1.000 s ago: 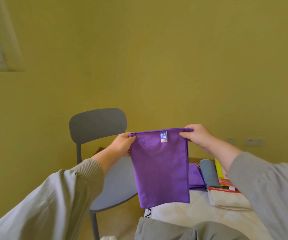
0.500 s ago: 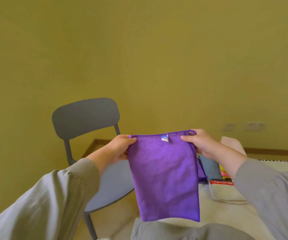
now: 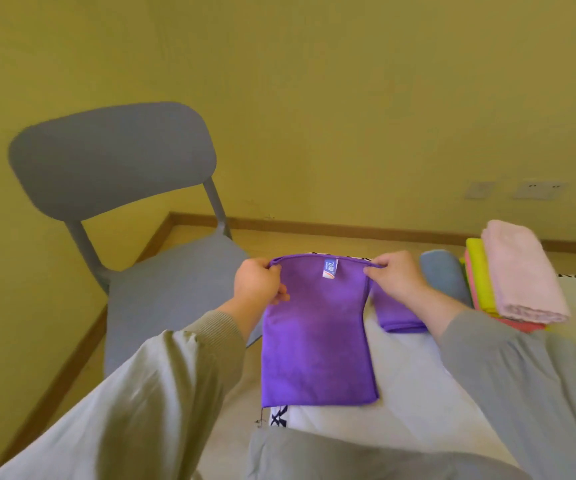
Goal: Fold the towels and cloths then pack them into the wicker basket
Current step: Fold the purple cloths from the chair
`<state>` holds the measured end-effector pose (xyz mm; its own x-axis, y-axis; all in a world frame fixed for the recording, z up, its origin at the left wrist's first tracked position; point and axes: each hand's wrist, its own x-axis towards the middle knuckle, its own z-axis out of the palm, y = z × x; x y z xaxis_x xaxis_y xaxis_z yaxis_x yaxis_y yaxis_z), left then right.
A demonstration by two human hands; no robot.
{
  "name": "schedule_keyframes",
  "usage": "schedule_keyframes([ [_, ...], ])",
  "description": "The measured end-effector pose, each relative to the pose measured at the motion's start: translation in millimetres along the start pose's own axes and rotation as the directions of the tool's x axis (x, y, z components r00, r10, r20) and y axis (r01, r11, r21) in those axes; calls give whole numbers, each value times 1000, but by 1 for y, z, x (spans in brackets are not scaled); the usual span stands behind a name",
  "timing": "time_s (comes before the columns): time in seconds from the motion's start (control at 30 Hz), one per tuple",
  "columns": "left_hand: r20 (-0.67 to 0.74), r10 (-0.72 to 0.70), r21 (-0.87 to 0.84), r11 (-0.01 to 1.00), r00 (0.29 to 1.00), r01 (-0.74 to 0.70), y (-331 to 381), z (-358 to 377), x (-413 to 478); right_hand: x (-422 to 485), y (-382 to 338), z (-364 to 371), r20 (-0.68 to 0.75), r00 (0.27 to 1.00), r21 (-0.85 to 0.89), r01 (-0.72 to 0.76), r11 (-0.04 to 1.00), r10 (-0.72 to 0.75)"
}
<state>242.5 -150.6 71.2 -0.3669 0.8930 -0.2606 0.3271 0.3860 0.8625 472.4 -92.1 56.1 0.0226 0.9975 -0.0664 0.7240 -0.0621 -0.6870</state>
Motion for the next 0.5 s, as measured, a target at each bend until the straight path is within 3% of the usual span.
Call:
schedule_keyframes([
  [0.1, 131, -121, -220, 964, 984, 148, -8, 9, 11, 0, 4, 14, 78, 989, 222, -138, 965, 123],
  [0.2, 203, -192, -350, 902, 960, 255, -15, 6, 19, -9, 1, 19, 282, 938, 487, -320, 813, 201],
  [0.4, 223, -298, -430, 824, 928, 368, -36, 0, 30, -9, 4, 27, 465, 845, 684, -533, 498, 265],
  [0.43, 210, -296, -427, 830, 932, 359, -38, 0, 29, -9, 3, 27, 465, 842, 700, -539, 468, 275],
  [0.5, 213, -266, -403, 853, 940, 332, -42, -2, 24, -14, -2, 28, 414, 863, 700, -506, 504, 292],
])
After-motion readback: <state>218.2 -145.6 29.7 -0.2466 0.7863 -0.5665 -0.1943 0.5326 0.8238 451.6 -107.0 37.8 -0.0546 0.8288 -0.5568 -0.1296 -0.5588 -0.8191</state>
